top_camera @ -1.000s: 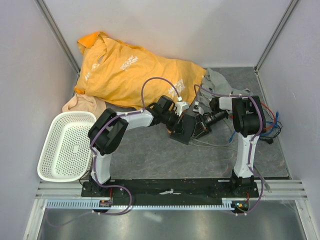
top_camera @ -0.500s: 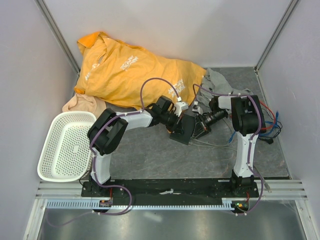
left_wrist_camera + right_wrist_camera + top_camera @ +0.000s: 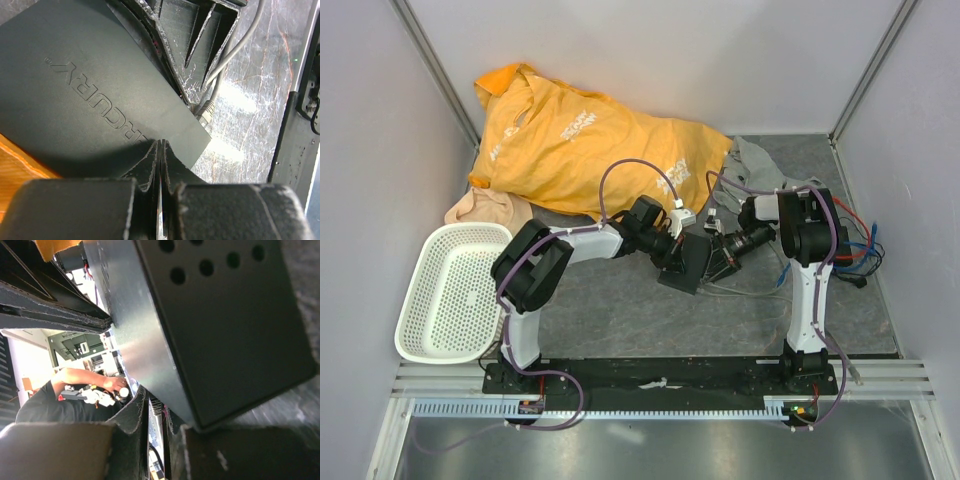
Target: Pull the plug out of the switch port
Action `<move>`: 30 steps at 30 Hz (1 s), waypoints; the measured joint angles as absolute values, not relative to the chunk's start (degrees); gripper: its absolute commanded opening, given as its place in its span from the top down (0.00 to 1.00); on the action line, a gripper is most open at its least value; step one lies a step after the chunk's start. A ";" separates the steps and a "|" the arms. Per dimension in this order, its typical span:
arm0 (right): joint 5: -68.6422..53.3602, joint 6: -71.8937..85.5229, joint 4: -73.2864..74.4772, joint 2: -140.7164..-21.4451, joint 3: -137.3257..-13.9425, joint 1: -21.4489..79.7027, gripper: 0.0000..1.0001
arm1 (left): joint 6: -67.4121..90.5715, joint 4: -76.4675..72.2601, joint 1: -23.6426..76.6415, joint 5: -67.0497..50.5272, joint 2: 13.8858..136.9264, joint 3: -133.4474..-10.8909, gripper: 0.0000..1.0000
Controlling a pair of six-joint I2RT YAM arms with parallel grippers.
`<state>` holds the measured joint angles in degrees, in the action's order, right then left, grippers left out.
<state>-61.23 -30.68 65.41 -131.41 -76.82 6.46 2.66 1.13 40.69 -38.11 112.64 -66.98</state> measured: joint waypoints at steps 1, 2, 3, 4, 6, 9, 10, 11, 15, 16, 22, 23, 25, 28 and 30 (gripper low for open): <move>-61.17 -30.44 65.25 -131.28 -76.60 6.44 0.99 | 2.44 1.17 40.69 -38.15 112.64 -66.98 0.98; -61.04 -30.20 65.04 -131.09 -76.53 6.44 0.99 | 2.17 1.19 40.71 -38.22 112.64 -66.98 0.98; -60.75 -29.82 64.88 -130.87 -76.36 6.46 1.00 | 1.96 1.21 40.71 -38.30 112.64 -66.98 0.99; -60.49 -29.63 64.84 -130.72 -76.27 6.46 0.99 | 1.74 1.26 40.75 -38.41 112.64 -66.98 0.98; -59.83 -29.47 64.99 -130.45 -76.16 6.48 1.00 | 1.06 1.34 40.93 -38.70 112.66 -66.98 0.98; -58.11 -29.67 66.04 -130.21 -76.16 6.55 1.00 | 0.23 1.34 41.01 -39.13 112.71 -67.00 0.98; -57.36 -30.24 67.02 -130.13 -76.16 6.55 0.99 | -0.01 1.34 41.01 -39.27 112.77 -67.00 0.99; -55.72 -31.92 68.01 -130.06 -76.16 6.55 0.99 | -0.14 1.37 41.01 -39.40 112.77 -67.02 0.99; -52.23 -38.57 72.86 -130.72 -76.60 6.92 0.99 | -1.17 1.39 41.01 -39.66 112.84 -67.05 0.98; -51.99 -40.51 74.24 -131.50 -77.54 6.70 0.99 | -1.43 1.45 41.08 -39.70 112.84 -67.05 0.99; -50.00 -46.83 79.72 -134.10 -80.95 5.85 0.99 | -2.66 1.32 41.36 -39.86 112.68 -66.78 0.98; -49.28 -47.44 80.31 -134.17 -81.14 5.32 1.00 | -2.81 1.32 41.39 -39.99 112.64 -66.74 0.98; -48.07 -48.38 81.23 -134.21 -81.58 4.56 1.00 | -3.11 1.30 41.43 -40.18 112.62 -66.74 0.98; -45.89 -49.17 82.43 -134.21 -82.81 2.28 1.00 | -3.66 1.28 41.50 -40.64 112.62 -66.76 0.98; -44.77 -49.45 82.54 -133.62 -84.12 1.06 1.00 | -3.92 1.37 41.50 -40.71 112.64 -66.81 0.98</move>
<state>-44.77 -49.45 82.54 -133.62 -84.12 1.06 -3.92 1.37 41.50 -40.71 112.64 -66.81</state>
